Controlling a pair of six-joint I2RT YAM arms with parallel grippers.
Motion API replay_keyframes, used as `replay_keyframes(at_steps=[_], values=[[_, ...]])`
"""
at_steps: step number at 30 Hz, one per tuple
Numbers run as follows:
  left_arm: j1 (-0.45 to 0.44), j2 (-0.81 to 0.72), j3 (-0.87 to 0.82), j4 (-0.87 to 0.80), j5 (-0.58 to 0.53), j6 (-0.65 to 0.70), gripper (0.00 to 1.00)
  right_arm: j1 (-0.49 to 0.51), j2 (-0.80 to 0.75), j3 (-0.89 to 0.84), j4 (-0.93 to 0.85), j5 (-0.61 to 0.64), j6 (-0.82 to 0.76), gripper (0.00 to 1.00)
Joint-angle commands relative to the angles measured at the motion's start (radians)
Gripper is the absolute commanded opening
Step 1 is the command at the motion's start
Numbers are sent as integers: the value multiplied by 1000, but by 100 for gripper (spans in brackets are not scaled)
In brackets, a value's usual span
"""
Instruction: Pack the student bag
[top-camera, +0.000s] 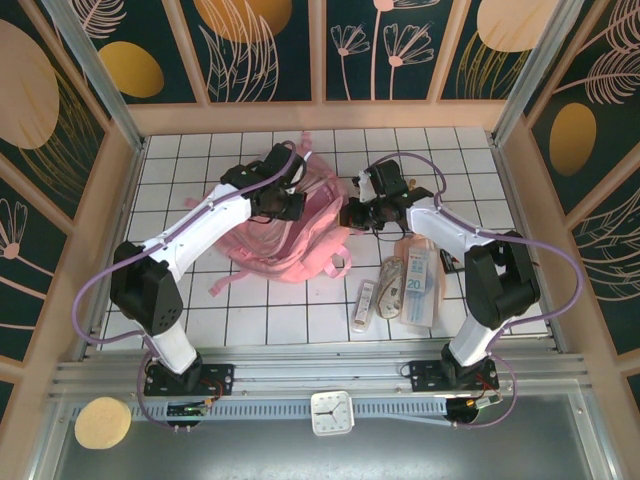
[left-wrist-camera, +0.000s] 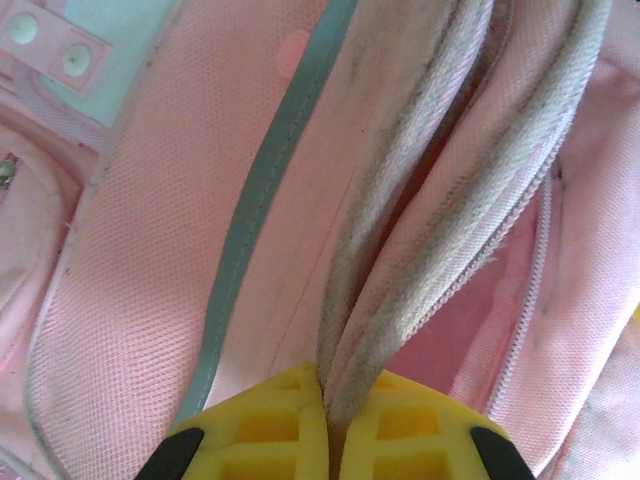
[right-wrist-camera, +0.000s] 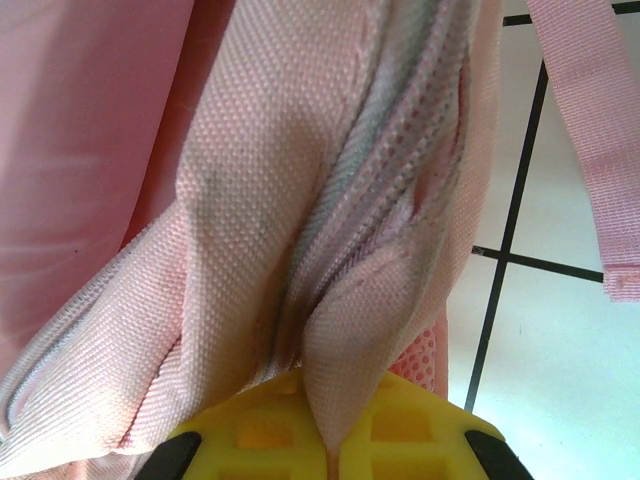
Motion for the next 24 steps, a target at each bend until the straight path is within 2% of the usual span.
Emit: replay_keyframes(at_steps=[1, 6, 9, 12, 15, 19, 22, 23, 24], values=[[24, -78, 67, 2, -193, -69, 0, 2, -15, -27, -75, -25, -28, 0], [29, -194, 65, 40, -324, -96, 0, -24, -23, -11, -96, -117, -36, 0], [29, -221, 45, 44, -317, -71, 0, -65, -90, 33, -154, -64, -22, 38], [28, -276, -30, 83, -318, -40, 0, -113, -143, 95, -278, 58, -20, 61], [28, -353, -146, 179, -280, 50, 0, -167, -158, 107, -441, 147, -18, 64], [28, -357, -182, 202, -252, 101, 0, -208, -215, 12, -598, 255, -35, 66], [28, -353, -207, 234, -213, 118, 0, -253, -283, -102, -656, 279, -16, 78], [28, -355, -224, 255, -195, 121, 0, -267, -316, -143, -657, 285, -5, 91], [28, -357, -243, 277, -172, 121, 0, -285, -348, -186, -650, 288, 5, 99]])
